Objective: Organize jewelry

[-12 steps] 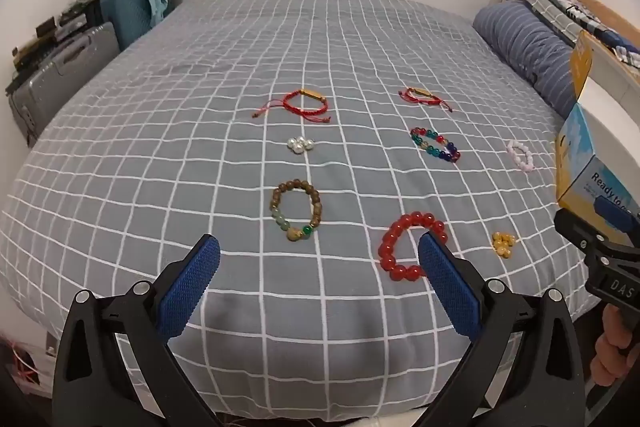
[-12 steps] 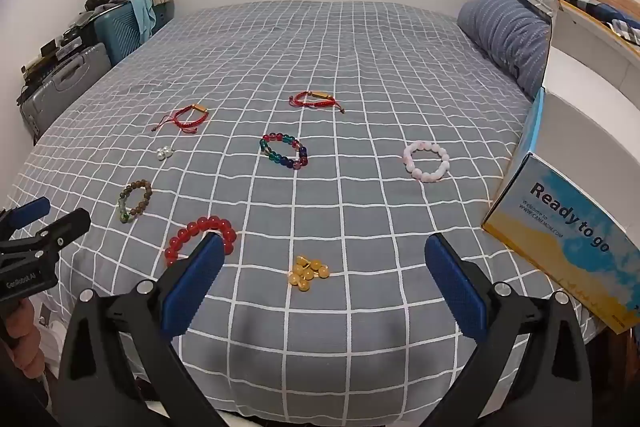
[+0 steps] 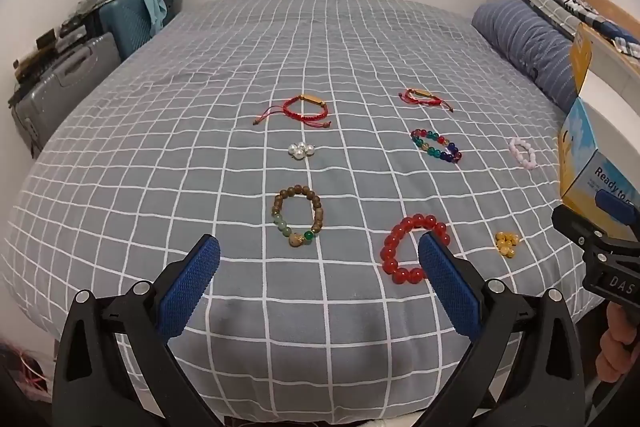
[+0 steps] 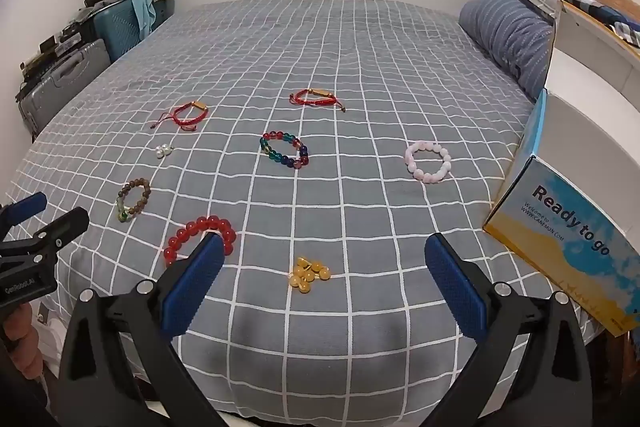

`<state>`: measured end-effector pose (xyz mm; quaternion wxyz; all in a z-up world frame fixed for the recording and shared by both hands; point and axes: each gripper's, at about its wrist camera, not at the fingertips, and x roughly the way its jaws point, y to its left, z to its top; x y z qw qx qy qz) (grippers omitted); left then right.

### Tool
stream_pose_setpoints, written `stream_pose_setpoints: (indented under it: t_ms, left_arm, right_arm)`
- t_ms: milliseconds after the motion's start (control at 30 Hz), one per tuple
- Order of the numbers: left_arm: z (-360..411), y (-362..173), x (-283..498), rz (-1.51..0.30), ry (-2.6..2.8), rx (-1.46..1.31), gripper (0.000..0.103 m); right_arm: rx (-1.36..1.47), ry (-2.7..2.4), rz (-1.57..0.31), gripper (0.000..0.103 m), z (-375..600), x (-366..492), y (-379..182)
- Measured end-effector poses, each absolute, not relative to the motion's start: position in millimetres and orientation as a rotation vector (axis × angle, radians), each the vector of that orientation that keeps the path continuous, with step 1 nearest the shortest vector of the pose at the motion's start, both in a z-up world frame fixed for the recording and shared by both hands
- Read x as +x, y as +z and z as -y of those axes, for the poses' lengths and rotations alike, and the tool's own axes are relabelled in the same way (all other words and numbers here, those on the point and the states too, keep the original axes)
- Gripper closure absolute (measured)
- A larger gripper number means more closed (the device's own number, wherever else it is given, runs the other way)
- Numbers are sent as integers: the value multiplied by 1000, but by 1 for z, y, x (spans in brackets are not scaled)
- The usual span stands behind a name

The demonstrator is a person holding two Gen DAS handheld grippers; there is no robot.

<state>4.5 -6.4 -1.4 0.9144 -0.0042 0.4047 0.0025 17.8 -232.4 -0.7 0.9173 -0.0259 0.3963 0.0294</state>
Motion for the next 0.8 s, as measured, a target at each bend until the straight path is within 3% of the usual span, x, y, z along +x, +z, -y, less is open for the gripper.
stream_pose_setpoints:
  t_ms: [800]
  left_arm:
    - [2,0,6,-848,22,-49,5]
  right_arm:
    - [-55,56,-810,6,229,20,3]
